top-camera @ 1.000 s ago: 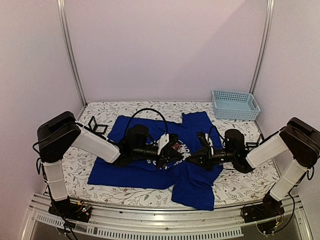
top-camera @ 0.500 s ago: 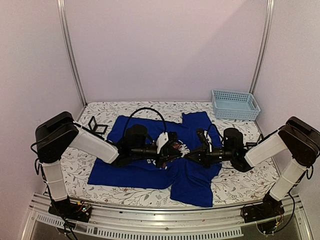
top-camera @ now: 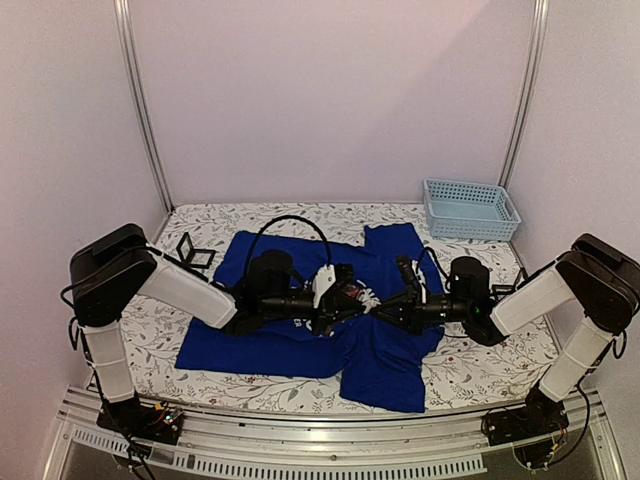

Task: Pin the brooch onto the clothing
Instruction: Pin the brooch onto the flattened clothing, then smooth out the clothing with brooches at the center of the board.

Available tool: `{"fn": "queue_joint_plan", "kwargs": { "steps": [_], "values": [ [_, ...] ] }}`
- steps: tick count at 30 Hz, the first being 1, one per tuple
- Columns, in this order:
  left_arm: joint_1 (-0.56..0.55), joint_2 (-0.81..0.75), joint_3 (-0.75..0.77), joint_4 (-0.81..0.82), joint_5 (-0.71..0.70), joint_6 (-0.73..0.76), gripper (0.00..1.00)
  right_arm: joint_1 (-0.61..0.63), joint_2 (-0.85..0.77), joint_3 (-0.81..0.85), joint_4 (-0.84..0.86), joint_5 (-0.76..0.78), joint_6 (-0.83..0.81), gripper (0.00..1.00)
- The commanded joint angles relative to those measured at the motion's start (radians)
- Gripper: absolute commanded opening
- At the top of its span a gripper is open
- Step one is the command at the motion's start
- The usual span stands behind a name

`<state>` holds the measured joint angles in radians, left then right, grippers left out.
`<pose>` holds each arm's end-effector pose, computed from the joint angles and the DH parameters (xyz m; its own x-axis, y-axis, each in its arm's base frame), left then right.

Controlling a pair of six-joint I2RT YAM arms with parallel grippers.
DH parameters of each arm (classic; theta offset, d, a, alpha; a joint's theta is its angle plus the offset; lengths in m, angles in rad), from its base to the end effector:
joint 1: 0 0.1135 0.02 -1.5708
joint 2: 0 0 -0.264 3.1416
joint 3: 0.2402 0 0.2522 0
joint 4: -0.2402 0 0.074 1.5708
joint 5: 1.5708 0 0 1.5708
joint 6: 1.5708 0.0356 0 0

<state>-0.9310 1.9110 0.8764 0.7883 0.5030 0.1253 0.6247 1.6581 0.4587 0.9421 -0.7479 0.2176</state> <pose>0.2172 -0.3206 0.1568 -0.0217 0.2126 -0.9769 0.9925 0.1224 0.0046 0.2167 0.1861 0.1445 -0.4093 -0.1000 -0.9069 -0.8950 0.2372 0.3778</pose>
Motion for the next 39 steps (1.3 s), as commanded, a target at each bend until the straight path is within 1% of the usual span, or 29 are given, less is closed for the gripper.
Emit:
{"fn": "queue_joint_plan", "kwargs": {
  "steps": [1, 3, 5, 8, 10, 12, 14, 16, 17, 18, 20, 22, 23, 26, 28, 31, 32, 33, 36, 37, 39],
  "values": [
    [0.001, -0.029, -0.026, 0.029, 0.007, 0.035, 0.0, -0.043, -0.033, -0.028, -0.05, 0.018, -0.005, 0.16],
    [0.002, -0.028, -0.031, 0.033, 0.003, 0.037, 0.0, -0.042, -0.055, -0.035, -0.078, -0.005, -0.026, 0.22],
    [0.003, -0.023, -0.035, 0.033, -0.009, 0.037, 0.0, -0.042, -0.081, -0.042, -0.118, -0.019, -0.059, 0.25],
    [0.0, -0.019, -0.037, 0.027, -0.022, 0.044, 0.0, -0.042, -0.128, -0.047, -0.164, -0.009, -0.086, 0.27],
    [-0.012, -0.015, -0.04, 0.021, -0.051, 0.072, 0.0, -0.042, -0.156, -0.043, -0.206, 0.025, -0.096, 0.27],
    [-0.042, -0.011, -0.034, -0.008, -0.133, 0.13, 0.0, -0.042, -0.182, -0.026, -0.272, 0.136, -0.09, 0.27],
    [-0.086, -0.004, -0.03, -0.041, -0.224, 0.206, 0.0, -0.047, -0.191, 0.011, -0.38, 0.327, -0.061, 0.28],
    [-0.125, 0.005, -0.039, -0.055, -0.31, 0.281, 0.0, -0.067, -0.187, 0.045, -0.469, 0.471, -0.02, 0.28],
    [-0.143, 0.009, -0.042, -0.066, -0.344, 0.313, 0.02, -0.076, -0.18, 0.06, -0.513, 0.534, 0.001, 0.28],
    [-0.161, 0.009, -0.039, -0.091, -0.38, 0.342, 0.06, -0.08, -0.17, 0.085, -0.56, 0.596, 0.014, 0.29],
    [-0.202, 0.005, -0.02, -0.175, -0.429, 0.389, 0.2, -0.083, -0.152, 0.121, -0.652, 0.69, 0.042, 0.29],
    [-0.242, 0.0, 0.008, -0.287, -0.437, 0.42, 0.32, -0.097, -0.12, 0.149, -0.701, 0.718, 0.071, 0.3],
    [-0.261, 0.0, 0.024, -0.34, -0.438, 0.422, 0.36, -0.103, -0.106, 0.167, -0.723, 0.724, 0.081, 0.3],
    [-0.306, -0.012, 0.057, -0.465, -0.458, 0.362, 0.4, -0.108, -0.036, 0.226, -0.795, 0.784, 0.091, 0.3],
    [-0.326, -0.056, 0.056, -0.516, -0.452, 0.305, 0.41, -0.113, 0.011, 0.273, -0.83, 0.809, 0.081, 0.3],
    [-0.329, -0.176, 0.006, -0.509, -0.453, 0.201, 0.44, -0.119, 0.118, 0.375, -0.935, 0.865, 0.05, 0.3],
    [-0.327, -0.242, -0.038, -0.492, -0.461, 0.16, 0.44, -0.122, 0.168, 0.407, -0.981, 0.87, 0.045, 0.29],
    [-0.325, -0.275, -0.062, -0.474, -0.477, 0.121, 0.44, -0.126, 0.196, 0.437, -1.017, 0.872, 0.034, 0.29],
    [-0.298, -0.422, -0.17, -0.437, -0.552, -0.045, 0.47, -0.14, 0.283, 0.515, -1.09, 0.865, 0.014, 0.29],
    [-0.274, -0.458, -0.204, -0.439, -0.583, -0.124, 0.49, -0.145, 0.299, 0.546, -1.116, 0.865, 0.01, 0.29],
    [-0.207, -0.519, -0.268, -0.472, -0.637, -0.275, 0.49, -0.16, 0.337, 0.631, -1.194, 0.867, -0.005, 0.3]
  ]
}}
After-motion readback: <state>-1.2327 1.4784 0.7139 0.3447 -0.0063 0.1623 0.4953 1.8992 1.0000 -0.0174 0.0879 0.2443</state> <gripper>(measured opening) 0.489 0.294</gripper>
